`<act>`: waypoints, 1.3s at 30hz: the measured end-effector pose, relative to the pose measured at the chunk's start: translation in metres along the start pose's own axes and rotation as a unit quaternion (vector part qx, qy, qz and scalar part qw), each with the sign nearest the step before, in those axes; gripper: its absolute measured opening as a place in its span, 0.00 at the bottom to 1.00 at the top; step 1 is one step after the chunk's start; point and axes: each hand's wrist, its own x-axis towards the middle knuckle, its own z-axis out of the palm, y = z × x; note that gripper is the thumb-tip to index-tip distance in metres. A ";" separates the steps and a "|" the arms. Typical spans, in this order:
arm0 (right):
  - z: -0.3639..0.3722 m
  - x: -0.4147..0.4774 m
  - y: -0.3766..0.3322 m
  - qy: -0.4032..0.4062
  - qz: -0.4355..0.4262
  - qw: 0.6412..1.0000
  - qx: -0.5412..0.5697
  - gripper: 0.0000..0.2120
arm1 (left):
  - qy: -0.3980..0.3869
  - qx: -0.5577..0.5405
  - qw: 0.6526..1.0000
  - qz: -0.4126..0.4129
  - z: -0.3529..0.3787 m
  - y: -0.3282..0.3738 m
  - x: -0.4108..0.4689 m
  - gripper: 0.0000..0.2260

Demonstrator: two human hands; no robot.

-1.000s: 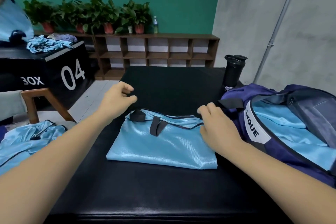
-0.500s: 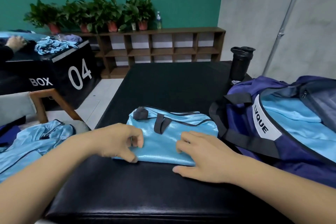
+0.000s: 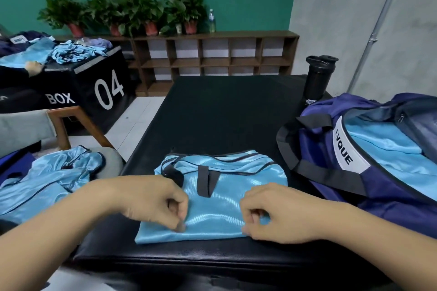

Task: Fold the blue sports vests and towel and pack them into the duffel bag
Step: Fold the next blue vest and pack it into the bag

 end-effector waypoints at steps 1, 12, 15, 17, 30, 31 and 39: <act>0.001 0.002 0.002 0.024 0.002 1.000 0.004 0.11 | 0.018 -0.011 1.000 0.008 0.001 0.000 -0.001 0.11; 0.020 0.028 0.031 0.150 0.017 0.974 -0.166 0.08 | 0.243 0.098 0.965 0.023 0.014 -0.040 0.019 0.13; 0.016 0.028 0.034 0.130 0.036 0.978 -0.159 0.19 | 0.278 0.130 0.952 0.015 0.011 -0.043 0.019 0.18; 0.015 0.028 0.038 0.115 0.052 0.979 -0.160 0.27 | 0.281 0.131 0.951 0.006 0.010 -0.044 0.019 0.23; 0.017 0.030 0.050 0.065 0.146 0.976 -0.145 0.43 | 0.401 0.246 0.882 -0.036 0.000 -0.047 0.031 0.17; 0.017 0.030 0.049 0.068 0.142 0.977 -0.144 0.42 | 0.419 0.250 0.873 -0.019 0.000 -0.041 0.033 0.14; 0.008 0.029 0.038 0.119 0.101 0.973 -0.169 0.36 | 0.281 0.096 0.953 0.057 0.014 -0.006 0.056 0.05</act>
